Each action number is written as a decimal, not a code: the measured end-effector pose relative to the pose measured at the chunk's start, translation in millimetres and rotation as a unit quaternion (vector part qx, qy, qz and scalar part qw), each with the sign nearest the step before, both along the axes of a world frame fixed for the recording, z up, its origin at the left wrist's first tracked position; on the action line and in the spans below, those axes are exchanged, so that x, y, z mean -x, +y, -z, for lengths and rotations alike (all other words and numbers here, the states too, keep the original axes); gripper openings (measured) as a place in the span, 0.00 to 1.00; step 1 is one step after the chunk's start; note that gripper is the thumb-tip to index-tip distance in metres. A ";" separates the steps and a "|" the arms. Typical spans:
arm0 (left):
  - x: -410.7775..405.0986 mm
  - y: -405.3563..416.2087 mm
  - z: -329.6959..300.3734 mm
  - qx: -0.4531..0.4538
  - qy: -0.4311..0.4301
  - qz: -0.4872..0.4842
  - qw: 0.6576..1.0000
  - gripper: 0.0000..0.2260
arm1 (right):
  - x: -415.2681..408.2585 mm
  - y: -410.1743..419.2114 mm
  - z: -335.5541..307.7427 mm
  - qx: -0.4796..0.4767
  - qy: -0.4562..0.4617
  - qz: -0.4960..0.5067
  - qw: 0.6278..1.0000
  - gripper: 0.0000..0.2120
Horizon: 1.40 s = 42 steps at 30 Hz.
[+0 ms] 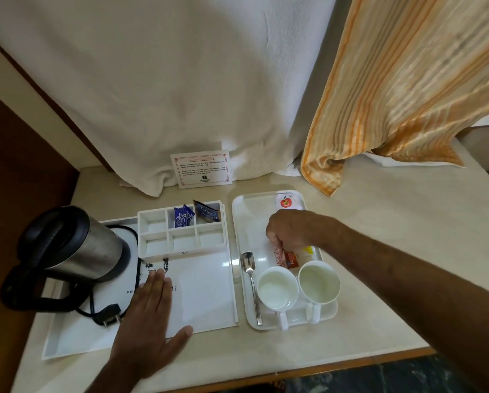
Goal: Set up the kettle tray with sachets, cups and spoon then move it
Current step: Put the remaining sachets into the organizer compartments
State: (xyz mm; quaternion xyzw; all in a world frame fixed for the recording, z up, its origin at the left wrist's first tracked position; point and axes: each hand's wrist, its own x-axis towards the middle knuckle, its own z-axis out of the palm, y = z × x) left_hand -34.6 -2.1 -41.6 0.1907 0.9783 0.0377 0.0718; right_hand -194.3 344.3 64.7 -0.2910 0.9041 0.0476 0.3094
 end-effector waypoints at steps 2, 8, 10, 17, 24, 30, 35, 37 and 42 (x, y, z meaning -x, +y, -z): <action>-0.4 0.9 -1.8 -0.001 0.002 -0.002 1.000 0.44 | 3.1 -2.6 -6.5 -0.044 -0.002 -0.031 0.999 0.10; -0.6 1.3 -2.7 -0.001 -0.001 -0.004 1.000 0.44 | -2.5 -8.6 2.6 -0.110 -0.015 -0.047 0.993 0.10; -0.2 0.7 -1.4 0.002 0.000 -0.003 1.000 0.44 | -6.5 -6.4 7.0 -0.084 0.002 -0.031 0.996 0.12; 1.0 -1.9 3.7 -0.006 0.005 -0.003 1.000 0.44 | -13.4 5.6 8.1 -0.014 0.045 0.037 0.998 0.16; -0.3 -1.2 2.7 -0.014 0.007 -0.003 1.000 0.43 | -2.1 -1.2 4.6 -0.058 -0.043 0.060 0.996 0.14; 0.7 -0.7 1.6 -0.009 0.003 -0.005 1.000 0.43 | 10.7 -9.0 -4.0 0.000 -0.034 0.058 0.998 0.07; 0.1 1.6 -4.6 -0.007 -0.010 -0.008 1.000 0.42 | 26.3 -37.7 -31.2 0.104 0.076 0.079 0.989 0.08; 0.9 0.3 -6.3 -0.021 -0.019 0.000 1.000 0.41 | 29.9 -59.8 -44.0 0.158 0.123 0.080 0.977 0.06; 8.8 -8.2 -11.3 -0.017 -0.026 0.003 1.000 0.39 | 34.7 -143.3 -74.9 0.298 0.148 0.085 0.939 0.03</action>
